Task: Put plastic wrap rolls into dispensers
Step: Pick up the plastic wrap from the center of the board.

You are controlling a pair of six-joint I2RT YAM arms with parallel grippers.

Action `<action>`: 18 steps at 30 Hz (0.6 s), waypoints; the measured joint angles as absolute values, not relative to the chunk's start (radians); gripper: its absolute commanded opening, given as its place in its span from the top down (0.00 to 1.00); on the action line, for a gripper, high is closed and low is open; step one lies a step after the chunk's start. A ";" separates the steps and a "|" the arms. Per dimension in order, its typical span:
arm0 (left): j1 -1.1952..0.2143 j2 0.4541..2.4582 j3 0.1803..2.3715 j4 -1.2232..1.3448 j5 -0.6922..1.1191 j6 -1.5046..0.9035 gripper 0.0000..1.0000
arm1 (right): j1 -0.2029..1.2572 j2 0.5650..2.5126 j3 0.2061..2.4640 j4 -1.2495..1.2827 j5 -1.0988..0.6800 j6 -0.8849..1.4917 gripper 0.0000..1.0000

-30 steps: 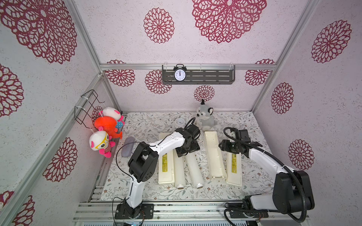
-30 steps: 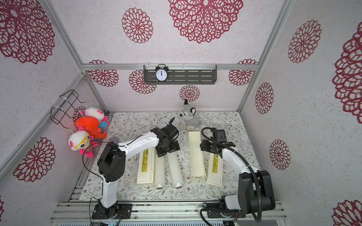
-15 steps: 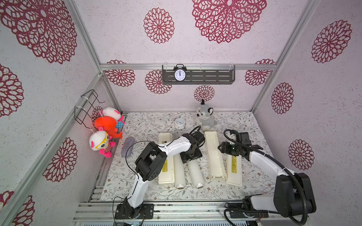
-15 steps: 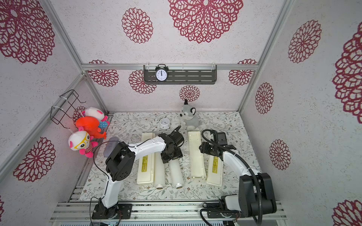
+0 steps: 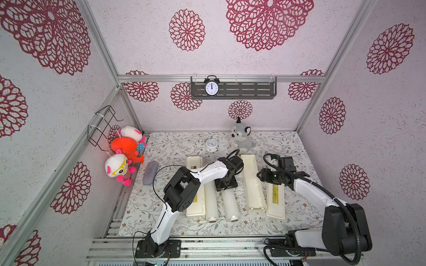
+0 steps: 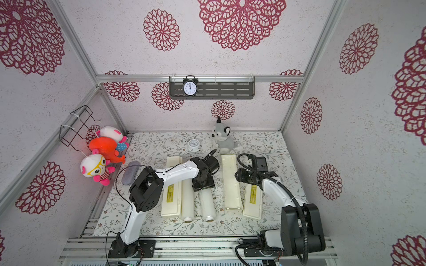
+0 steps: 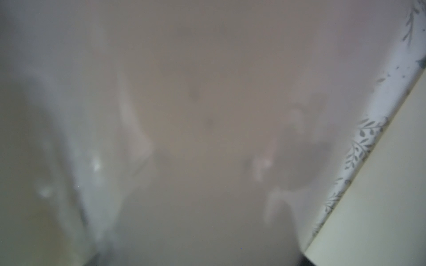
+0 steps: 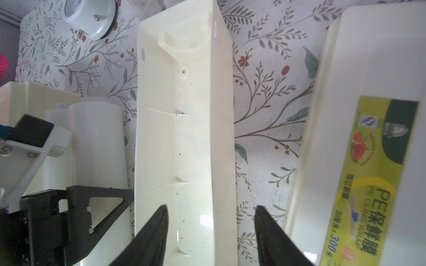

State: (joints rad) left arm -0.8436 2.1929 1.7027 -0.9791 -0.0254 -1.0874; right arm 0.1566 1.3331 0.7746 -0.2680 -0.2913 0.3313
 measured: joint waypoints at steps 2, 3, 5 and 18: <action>-0.844 2.196 1.712 -0.994 -0.038 -1.052 0.45 | 0.157 1.333 0.775 -0.271 -0.292 0.324 0.40; -0.841 2.196 1.712 -1.000 -0.041 -1.037 0.45 | 0.157 1.333 0.775 -0.271 -0.292 0.321 0.40; -0.834 2.196 1.712 -1.011 -0.045 -1.007 0.46 | 0.157 1.338 0.775 -0.271 -0.292 0.313 0.39; -0.788 2.115 1.736 -1.021 -0.035 -0.897 0.46 | 0.249 1.500 0.830 -0.289 -0.222 0.272 0.51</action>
